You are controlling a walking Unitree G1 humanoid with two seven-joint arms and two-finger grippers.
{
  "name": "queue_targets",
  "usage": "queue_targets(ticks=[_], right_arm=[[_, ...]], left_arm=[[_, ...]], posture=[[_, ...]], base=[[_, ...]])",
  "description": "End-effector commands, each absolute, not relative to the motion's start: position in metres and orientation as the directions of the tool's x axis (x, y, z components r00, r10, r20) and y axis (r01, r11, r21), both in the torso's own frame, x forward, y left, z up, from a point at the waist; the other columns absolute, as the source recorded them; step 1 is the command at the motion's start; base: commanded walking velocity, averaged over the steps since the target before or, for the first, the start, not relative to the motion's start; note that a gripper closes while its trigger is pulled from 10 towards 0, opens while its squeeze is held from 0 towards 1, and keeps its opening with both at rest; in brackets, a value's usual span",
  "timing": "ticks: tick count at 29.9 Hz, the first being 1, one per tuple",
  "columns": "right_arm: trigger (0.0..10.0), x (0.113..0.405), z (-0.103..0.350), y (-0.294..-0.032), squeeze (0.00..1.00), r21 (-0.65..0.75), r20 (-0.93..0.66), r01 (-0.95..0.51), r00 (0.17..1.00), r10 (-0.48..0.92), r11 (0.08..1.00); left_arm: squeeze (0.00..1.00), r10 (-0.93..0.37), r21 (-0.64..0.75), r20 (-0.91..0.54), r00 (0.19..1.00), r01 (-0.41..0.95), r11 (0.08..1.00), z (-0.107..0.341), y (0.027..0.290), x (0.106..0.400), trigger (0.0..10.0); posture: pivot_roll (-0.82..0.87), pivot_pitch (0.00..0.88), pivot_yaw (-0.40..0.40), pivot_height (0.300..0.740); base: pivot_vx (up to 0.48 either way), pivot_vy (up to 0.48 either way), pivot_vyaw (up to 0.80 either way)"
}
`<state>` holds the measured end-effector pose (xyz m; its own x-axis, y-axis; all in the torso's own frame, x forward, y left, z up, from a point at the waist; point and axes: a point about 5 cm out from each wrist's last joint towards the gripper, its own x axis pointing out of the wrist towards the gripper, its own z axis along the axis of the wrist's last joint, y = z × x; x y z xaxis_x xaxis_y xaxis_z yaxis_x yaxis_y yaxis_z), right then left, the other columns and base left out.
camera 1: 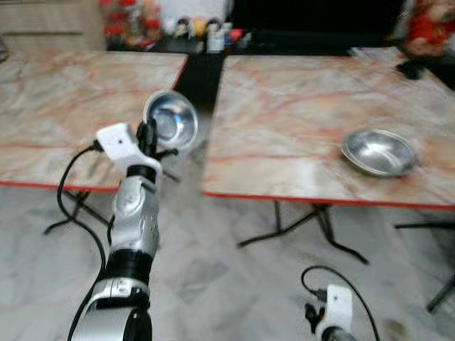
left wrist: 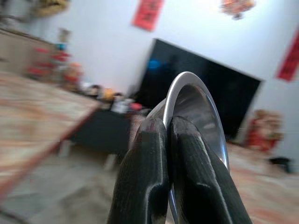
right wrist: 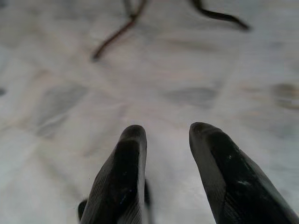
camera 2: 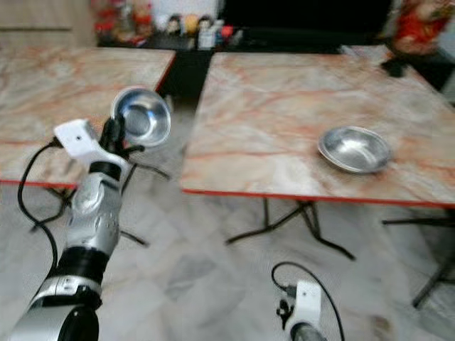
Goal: Setting the table
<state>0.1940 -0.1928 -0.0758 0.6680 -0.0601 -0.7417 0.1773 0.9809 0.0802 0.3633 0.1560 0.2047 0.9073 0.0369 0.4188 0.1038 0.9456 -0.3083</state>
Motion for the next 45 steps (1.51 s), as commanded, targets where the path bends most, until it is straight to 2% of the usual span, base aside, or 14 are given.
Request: queue_targets(ticks=[1,14,19,21,24,28,30,45], right_arm=[[10.0,0.193,-0.077,-0.186,0.00,0.092,-0.746,0.166,0.664,-0.043,0.982],[10.0,0.192,-0.078,-0.179,0.00,0.107,-0.747,0.161,0.664,-0.027,0.981],[10.0,0.192,-0.079,-0.179,0.00,0.109,-0.747,0.155,0.665,-0.022,0.982],[10.0,0.191,-0.079,-0.178,0.00,0.106,-0.751,0.149,0.660,-0.019,0.983],[10.0,0.192,-0.079,-0.175,0.00,0.110,-0.751,0.125,0.660,0.000,0.986],[10.0,0.192,-0.079,-0.175,0.00,0.108,-0.752,0.118,0.659,0.003,0.987],[10.0,0.193,-0.079,-0.175,0.00,0.106,-0.751,0.117,0.660,0.003,0.987],[10.0,0.193,-0.078,-0.182,0.00,0.100,-0.747,0.144,0.665,-0.021,0.985]], left_arm=[[0.00,0.037,-0.294,0.429,0.902,0.100,0.951,0.209,0.159,0.363,10.0],[0.00,0.001,-0.271,0.442,0.897,0.132,0.954,0.209,0.156,0.346,10.0],[0.00,-0.211,-0.240,0.457,0.864,0.349,0.906,0.210,0.136,0.311,10.0],[0.00,-0.242,-0.233,0.439,0.865,0.370,0.899,0.206,0.135,0.305,10.0],[0.00,-0.158,-0.293,0.406,0.900,0.291,0.911,0.198,0.152,0.303,10.0],[0.00,-0.118,-0.308,0.390,0.913,0.250,0.918,0.197,0.162,0.301,10.0],[0.00,-0.063,-0.326,0.349,0.935,0.184,0.927,0.190,0.172,0.300,10.0],[0.00,-0.046,-0.346,0.310,0.950,0.158,0.925,0.184,0.172,0.305,10.0]], posture=[[0.00,0.065,-0.005,0.740],[0.02,0.101,-0.008,0.740],[0.05,0.116,-0.012,0.740],[0.06,0.122,-0.018,0.740],[0.07,0.130,-0.029,0.740],[0.08,0.136,-0.034,0.740],[0.08,0.137,-0.034,0.740],[0.04,0.136,-0.035,0.740]], base=[[0.000,-0.454,0.00],[0.000,-0.451,0.00],[0.000,-0.127,0.00],[0.000,0.000,0.00],[0.000,0.000,0.00],[0.000,0.000,0.00],[0.435,0.000,0.00],[0.480,0.000,0.00]])
